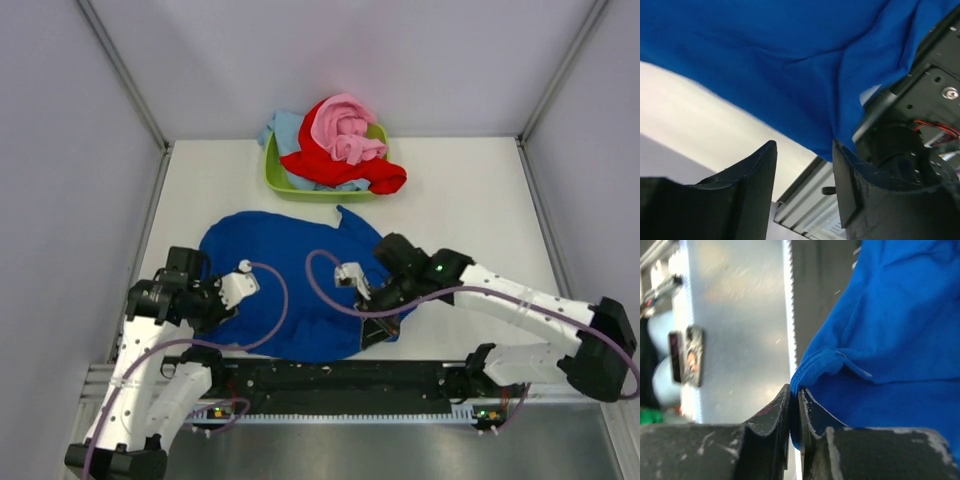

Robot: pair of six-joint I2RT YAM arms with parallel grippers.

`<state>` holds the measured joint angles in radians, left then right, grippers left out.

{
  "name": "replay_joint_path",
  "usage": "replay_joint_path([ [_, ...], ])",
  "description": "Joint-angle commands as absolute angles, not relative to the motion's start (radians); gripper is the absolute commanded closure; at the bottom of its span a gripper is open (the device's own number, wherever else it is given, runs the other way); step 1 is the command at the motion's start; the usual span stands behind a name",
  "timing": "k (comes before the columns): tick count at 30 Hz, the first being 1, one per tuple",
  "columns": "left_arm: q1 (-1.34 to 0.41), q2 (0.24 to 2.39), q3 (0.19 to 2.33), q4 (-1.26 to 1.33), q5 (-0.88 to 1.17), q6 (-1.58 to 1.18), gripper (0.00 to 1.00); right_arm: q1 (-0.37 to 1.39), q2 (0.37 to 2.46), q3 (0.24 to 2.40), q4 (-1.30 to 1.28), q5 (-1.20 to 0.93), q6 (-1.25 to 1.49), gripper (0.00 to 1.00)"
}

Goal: Fold and stack the t-shirts
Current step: Flatten out the tshirt

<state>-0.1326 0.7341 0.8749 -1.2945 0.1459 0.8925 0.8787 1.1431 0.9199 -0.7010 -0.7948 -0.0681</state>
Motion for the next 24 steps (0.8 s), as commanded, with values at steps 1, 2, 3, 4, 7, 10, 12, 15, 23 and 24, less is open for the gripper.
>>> replay_joint_path([
  [1,-0.129,0.712,0.854,-1.471,0.241,0.973,0.41,0.994,1.291,1.058,-0.941,-0.922,-0.158,0.84],
  [2,-0.129,0.712,0.862,-1.485,0.242,0.979,0.36,0.994,1.337,1.065,-0.971,-0.925,-0.179,0.76],
  [3,-0.129,0.709,0.873,-1.499,0.242,0.989,0.34,0.996,1.376,1.069,-0.985,-0.934,-0.192,0.65],
  [4,-0.129,0.707,0.882,-1.5,0.238,0.991,0.32,0.996,1.403,1.08,-1.011,-0.958,-0.211,0.56],
  [7,-0.129,0.706,0.911,-1.464,0.195,0.967,0.28,0.991,1.401,1.109,-1.022,-0.878,-0.21,0.01],
  [10,-0.129,0.722,0.879,-1.335,0.074,0.892,0.24,0.901,1.315,1.117,-0.938,-0.711,-0.102,0.01],
  [12,-0.127,0.756,0.823,-1.16,-0.048,0.829,0.24,0.751,1.261,1.094,-0.82,-0.504,0.059,0.01],
  [15,-0.109,0.843,0.74,-0.985,-0.159,0.755,0.23,0.44,1.21,0.987,-0.654,-0.345,0.275,0.01],
  [23,-0.008,1.061,0.686,-0.735,-0.215,0.658,0.25,0.268,1.307,0.781,-0.356,-0.193,0.394,0.15],
  [24,-0.008,1.092,0.674,-0.707,-0.213,0.664,0.25,0.268,1.328,0.763,-0.33,-0.228,0.394,0.16],
])
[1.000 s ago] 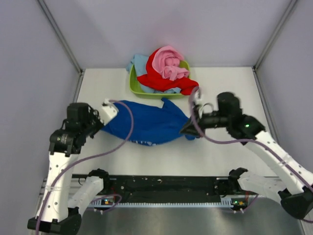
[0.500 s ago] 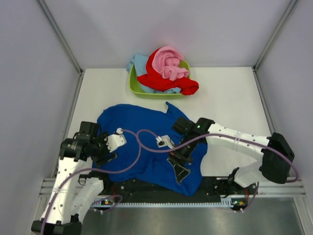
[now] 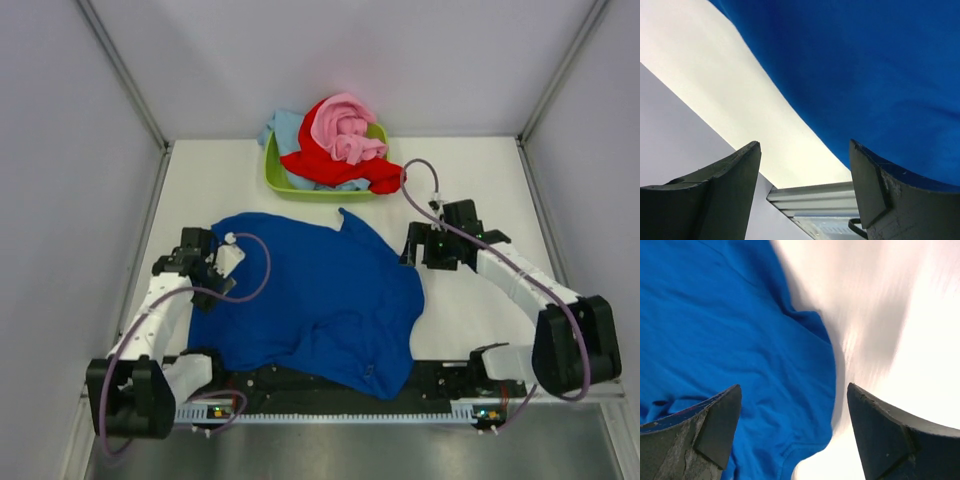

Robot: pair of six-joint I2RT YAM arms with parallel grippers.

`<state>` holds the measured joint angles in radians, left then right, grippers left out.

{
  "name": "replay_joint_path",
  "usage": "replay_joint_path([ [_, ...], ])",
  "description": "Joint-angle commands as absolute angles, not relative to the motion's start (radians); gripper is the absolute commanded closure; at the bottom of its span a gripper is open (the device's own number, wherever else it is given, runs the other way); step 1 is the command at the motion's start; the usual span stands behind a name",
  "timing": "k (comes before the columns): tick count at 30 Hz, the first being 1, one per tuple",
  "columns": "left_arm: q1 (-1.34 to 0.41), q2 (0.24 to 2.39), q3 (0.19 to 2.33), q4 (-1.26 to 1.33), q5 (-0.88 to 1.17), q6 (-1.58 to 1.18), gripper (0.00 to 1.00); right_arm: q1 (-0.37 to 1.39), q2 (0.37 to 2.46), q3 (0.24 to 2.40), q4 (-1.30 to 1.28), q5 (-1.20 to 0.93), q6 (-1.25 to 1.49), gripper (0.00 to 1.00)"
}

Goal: Fold and stack the t-shirts
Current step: Flatten out the tshirt

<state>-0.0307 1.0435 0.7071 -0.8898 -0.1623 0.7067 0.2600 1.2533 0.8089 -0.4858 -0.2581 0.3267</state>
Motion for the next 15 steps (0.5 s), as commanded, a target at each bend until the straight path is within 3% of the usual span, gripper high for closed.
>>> replay_joint_path([
  [1,0.03,1.124,0.663,-0.677,-0.213,0.669,0.25,0.267,1.353,0.744,-0.298,-0.26,0.402,0.18],
  [4,0.046,1.26,0.632,-0.603,-0.216,0.701,0.25,0.267,1.448,0.718,-0.238,-0.302,0.414,0.23],
  [6,0.045,1.369,0.643,-0.586,-0.192,0.706,0.25,0.268,1.508,0.733,-0.222,-0.304,0.411,0.48],
  [7,0.044,1.397,0.656,-0.589,-0.167,0.706,0.26,0.268,1.531,0.745,-0.221,-0.304,0.408,0.65],
  [10,0.044,1.466,0.704,-0.566,-0.14,0.7,0.27,0.255,1.546,0.796,-0.232,-0.246,0.397,1.0],
  [15,0.011,1.56,0.788,-0.5,-0.181,0.687,0.28,0.121,1.555,0.883,-0.216,-0.127,0.4,1.0],
])
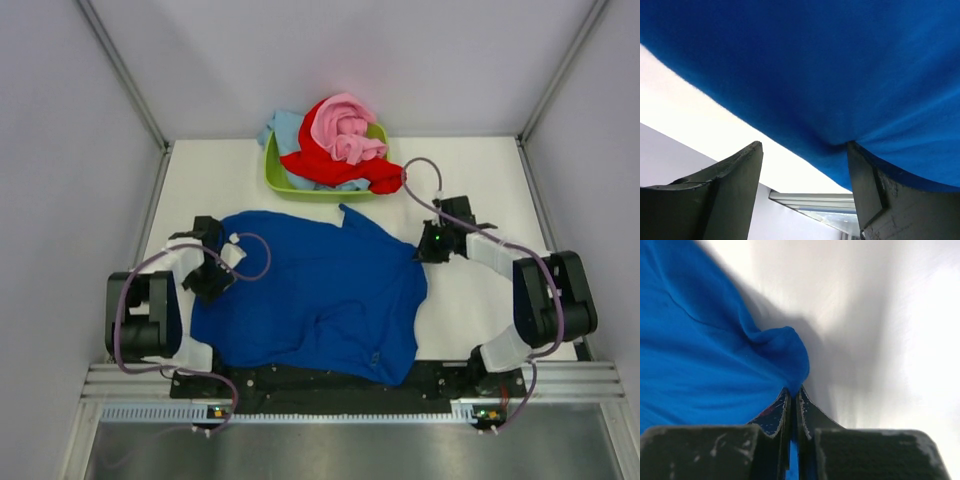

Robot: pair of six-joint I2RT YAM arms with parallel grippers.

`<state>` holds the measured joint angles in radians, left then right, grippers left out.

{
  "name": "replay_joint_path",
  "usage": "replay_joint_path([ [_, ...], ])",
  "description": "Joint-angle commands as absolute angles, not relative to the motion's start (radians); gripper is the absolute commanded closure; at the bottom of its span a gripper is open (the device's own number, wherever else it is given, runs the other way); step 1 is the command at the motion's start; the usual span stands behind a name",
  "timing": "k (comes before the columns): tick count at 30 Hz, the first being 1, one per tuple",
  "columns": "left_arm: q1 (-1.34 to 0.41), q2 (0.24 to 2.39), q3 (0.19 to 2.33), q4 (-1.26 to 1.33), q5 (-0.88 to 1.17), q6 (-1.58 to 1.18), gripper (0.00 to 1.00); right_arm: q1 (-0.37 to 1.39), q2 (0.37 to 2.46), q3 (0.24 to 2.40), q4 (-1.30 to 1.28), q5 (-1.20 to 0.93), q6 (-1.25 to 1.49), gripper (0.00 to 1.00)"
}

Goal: Fold and stack the t-shirts
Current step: Flatten out the tshirt

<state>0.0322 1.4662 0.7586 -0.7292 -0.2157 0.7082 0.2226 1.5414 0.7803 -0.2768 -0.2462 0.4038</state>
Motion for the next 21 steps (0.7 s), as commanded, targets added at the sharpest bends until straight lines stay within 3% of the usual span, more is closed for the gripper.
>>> replay_joint_path([
  [1,0.005,1.574,0.805,-0.492,-0.178,0.681,0.28,0.092,1.568,0.912,-0.212,-0.117,0.402,1.0],
  [6,-0.092,1.612,0.893,-0.492,-0.164,0.663,0.28,0.031,1.684,1.106,-0.247,-0.087,0.335,1.0],
  [7,-0.106,1.614,0.908,-0.494,-0.17,0.661,0.28,0.031,1.715,1.155,-0.282,-0.087,0.31,0.95],
  [9,-0.123,1.6,0.948,-0.531,-0.181,0.65,0.26,0.032,1.755,1.213,-0.362,-0.065,0.285,0.51],
  [10,-0.123,1.57,0.975,-0.564,-0.183,0.635,0.25,0.031,1.749,1.218,-0.374,-0.042,0.279,0.39],
  [11,-0.123,1.542,0.995,-0.587,-0.181,0.632,0.25,0.032,1.729,1.21,-0.377,-0.023,0.278,0.34],
  [18,-0.123,1.165,0.999,-0.849,-0.072,0.762,0.22,0.141,1.478,1.12,-0.373,0.069,0.259,0.34],
  [21,-0.121,1.019,0.904,-0.984,-0.014,0.874,0.35,0.276,1.395,1.057,-0.38,0.036,0.256,0.41],
])
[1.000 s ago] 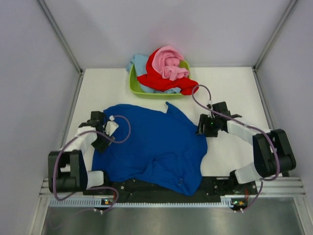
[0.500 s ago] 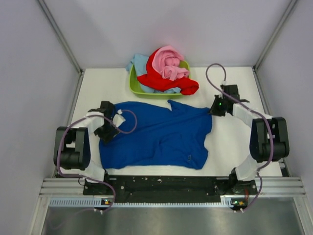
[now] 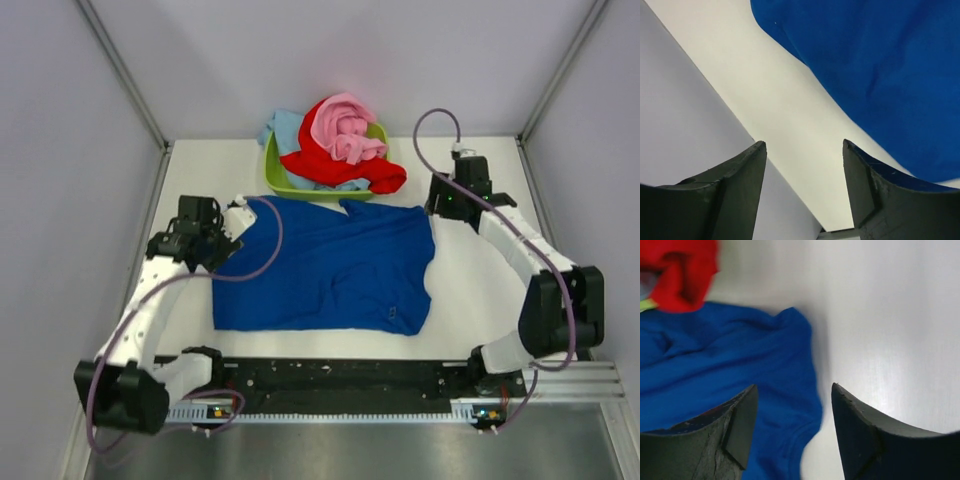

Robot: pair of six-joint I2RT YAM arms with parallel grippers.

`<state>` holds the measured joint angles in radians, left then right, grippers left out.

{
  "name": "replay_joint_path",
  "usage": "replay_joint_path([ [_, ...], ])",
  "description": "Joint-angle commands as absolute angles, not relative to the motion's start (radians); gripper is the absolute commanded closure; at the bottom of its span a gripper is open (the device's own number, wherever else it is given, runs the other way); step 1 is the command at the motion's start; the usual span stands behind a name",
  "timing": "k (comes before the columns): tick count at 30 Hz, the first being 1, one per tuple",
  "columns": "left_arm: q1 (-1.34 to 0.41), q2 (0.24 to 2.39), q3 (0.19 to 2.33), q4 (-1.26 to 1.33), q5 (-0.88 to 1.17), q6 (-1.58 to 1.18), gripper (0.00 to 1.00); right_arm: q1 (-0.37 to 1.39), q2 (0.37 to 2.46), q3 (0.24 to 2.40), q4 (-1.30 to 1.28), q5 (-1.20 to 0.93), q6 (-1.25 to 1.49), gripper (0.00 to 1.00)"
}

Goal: Fold and stack the t-shirts
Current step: Flatten out the tshirt, then grap the side of the flattened tshirt closest away from the robot with both arms

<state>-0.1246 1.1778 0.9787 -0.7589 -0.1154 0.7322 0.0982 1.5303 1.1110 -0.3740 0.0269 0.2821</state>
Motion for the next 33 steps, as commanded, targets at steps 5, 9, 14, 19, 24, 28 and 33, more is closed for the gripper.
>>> replay_joint_path([
  [5,-0.123,0.913,0.718,-1.072,-0.014,0.977,0.33,0.414,1.384,0.963,-0.368,-0.219,0.284,0.53],
  [9,-0.123,0.89,0.629,-1.03,0.032,1.037,0.29,0.5,1.474,0.953,-0.322,-0.321,0.242,0.55],
  [14,-0.123,0.942,0.548,-0.872,0.009,1.046,0.27,0.514,1.589,0.968,-0.298,-0.353,0.241,0.54],
  [19,-0.123,0.985,0.463,-0.752,-0.083,1.054,0.28,0.517,1.646,0.946,-0.232,-0.397,0.25,0.52],
  [24,-0.123,0.983,0.433,-0.701,-0.086,1.043,0.34,0.523,1.698,0.942,-0.184,-0.416,0.27,0.63],
  [28,-0.123,0.985,0.426,-0.693,-0.072,1.026,0.52,0.523,1.739,0.953,-0.213,-0.325,0.256,0.65],
  [33,-0.123,0.968,0.449,-0.727,-0.06,0.999,1.0,0.523,1.683,0.936,-0.199,-0.334,0.248,1.0],
])
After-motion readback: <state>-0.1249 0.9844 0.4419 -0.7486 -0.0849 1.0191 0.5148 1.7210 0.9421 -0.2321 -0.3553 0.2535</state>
